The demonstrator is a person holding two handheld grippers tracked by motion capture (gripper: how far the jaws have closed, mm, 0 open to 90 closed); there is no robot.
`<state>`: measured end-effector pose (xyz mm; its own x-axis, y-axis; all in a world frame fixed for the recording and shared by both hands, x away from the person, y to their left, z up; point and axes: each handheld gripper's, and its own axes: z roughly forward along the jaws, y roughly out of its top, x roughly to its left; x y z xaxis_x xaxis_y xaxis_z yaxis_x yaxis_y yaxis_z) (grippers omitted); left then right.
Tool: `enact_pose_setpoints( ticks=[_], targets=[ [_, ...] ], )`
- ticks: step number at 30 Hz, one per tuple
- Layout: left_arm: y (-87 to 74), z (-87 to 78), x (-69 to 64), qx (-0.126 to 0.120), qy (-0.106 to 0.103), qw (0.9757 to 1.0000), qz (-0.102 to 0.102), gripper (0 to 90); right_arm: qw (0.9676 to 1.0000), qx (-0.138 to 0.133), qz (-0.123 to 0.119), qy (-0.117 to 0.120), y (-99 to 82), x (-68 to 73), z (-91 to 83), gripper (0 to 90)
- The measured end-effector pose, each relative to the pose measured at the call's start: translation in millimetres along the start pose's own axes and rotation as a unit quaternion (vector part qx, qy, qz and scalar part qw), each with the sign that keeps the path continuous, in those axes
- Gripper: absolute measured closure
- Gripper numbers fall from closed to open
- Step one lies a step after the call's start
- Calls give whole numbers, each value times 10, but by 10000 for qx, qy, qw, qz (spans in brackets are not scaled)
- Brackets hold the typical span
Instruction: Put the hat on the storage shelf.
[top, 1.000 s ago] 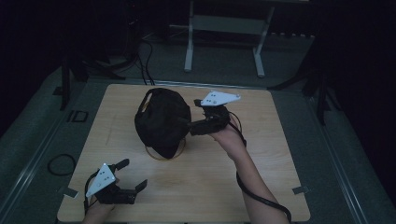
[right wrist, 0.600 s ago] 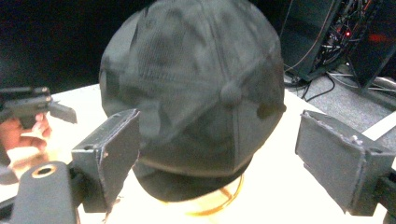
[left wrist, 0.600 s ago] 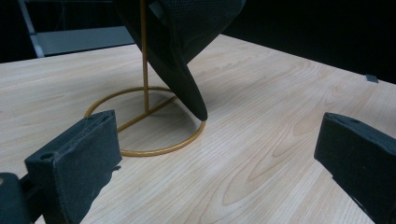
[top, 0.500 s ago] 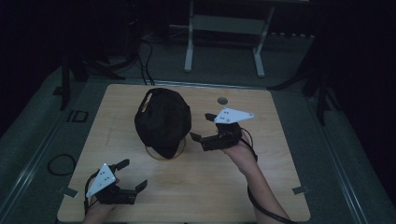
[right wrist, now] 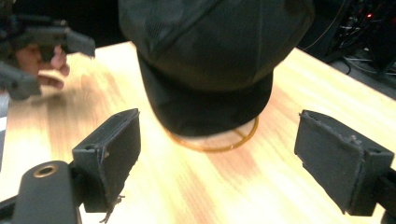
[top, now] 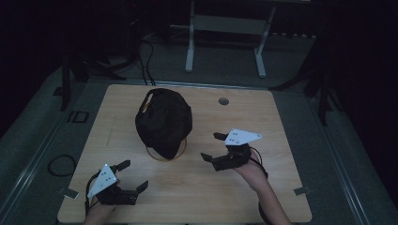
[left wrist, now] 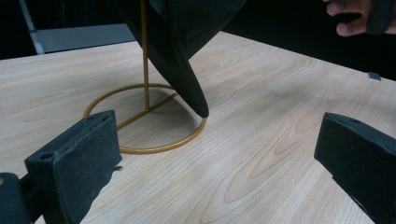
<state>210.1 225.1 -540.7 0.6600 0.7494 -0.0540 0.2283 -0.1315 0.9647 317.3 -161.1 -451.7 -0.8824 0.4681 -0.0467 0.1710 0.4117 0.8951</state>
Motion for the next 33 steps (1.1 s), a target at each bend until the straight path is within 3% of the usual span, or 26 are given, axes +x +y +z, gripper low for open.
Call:
enact_pose_setpoints(
  ticks=[15,21,33],
  targets=[
    [-32,25,2,75,10,10000,24,7,9994,154,285,157,-535,16,-52,146],
    [-52,35,14,120,32,9999,36,7,9992,263,235,177,-716,17,-108,146],
    [-86,58,24,217,133,9996,96,7,9984,462,320,-25,-1009,-31,-229,149]
  ],
)
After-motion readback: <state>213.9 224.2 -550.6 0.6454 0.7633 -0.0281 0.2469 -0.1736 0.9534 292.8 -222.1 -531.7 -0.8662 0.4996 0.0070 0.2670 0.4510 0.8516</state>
